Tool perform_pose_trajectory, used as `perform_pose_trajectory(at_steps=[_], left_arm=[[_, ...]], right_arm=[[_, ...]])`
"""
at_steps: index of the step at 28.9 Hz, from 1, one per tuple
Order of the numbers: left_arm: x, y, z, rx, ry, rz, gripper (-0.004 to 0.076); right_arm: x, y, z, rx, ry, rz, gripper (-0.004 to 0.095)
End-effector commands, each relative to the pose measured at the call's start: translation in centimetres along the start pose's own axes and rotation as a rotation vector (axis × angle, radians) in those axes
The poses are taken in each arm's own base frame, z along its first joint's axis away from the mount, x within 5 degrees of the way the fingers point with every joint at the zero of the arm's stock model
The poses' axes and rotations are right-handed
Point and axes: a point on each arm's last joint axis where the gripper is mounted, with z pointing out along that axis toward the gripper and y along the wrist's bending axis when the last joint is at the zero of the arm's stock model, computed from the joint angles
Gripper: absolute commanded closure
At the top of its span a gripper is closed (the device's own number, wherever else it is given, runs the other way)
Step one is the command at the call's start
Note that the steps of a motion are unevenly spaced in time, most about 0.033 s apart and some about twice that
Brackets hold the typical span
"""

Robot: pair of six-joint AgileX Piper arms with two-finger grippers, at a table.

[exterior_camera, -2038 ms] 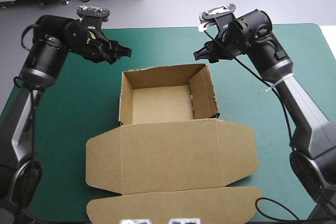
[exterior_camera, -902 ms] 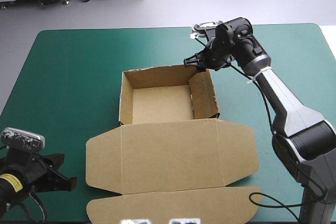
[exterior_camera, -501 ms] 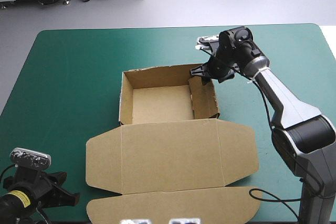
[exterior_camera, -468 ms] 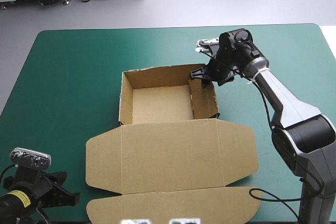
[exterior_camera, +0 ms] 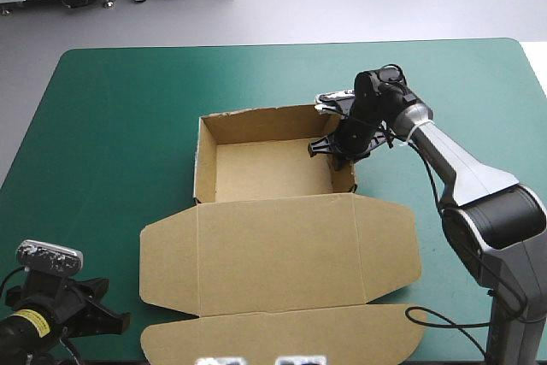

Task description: Fold the box

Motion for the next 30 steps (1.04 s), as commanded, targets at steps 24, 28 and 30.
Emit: perform_pose_trajectory(at_steps=[24, 28, 30], left_arm=[[-0.9, -0.1, -0.5, 0.013, -0.061, -0.028, 0.0733], [-0.9, -0.1, -0.5, 0.013, -0.058, -0.03, 0.0733], [-0.9, -0.1, -0.5, 0.012, -0.054, -0.03, 0.0733]], right_arm=[[5.5, -15.2, -15.6, 0.269, -0.329, 0.332, 0.0926], [8.4, -20.2, -17.6, 0.346, -0.35, 0.484, 0.0926], [10.7, -23.6, -18.6, 0.378, -0.36, 0.6, 0.0926]])
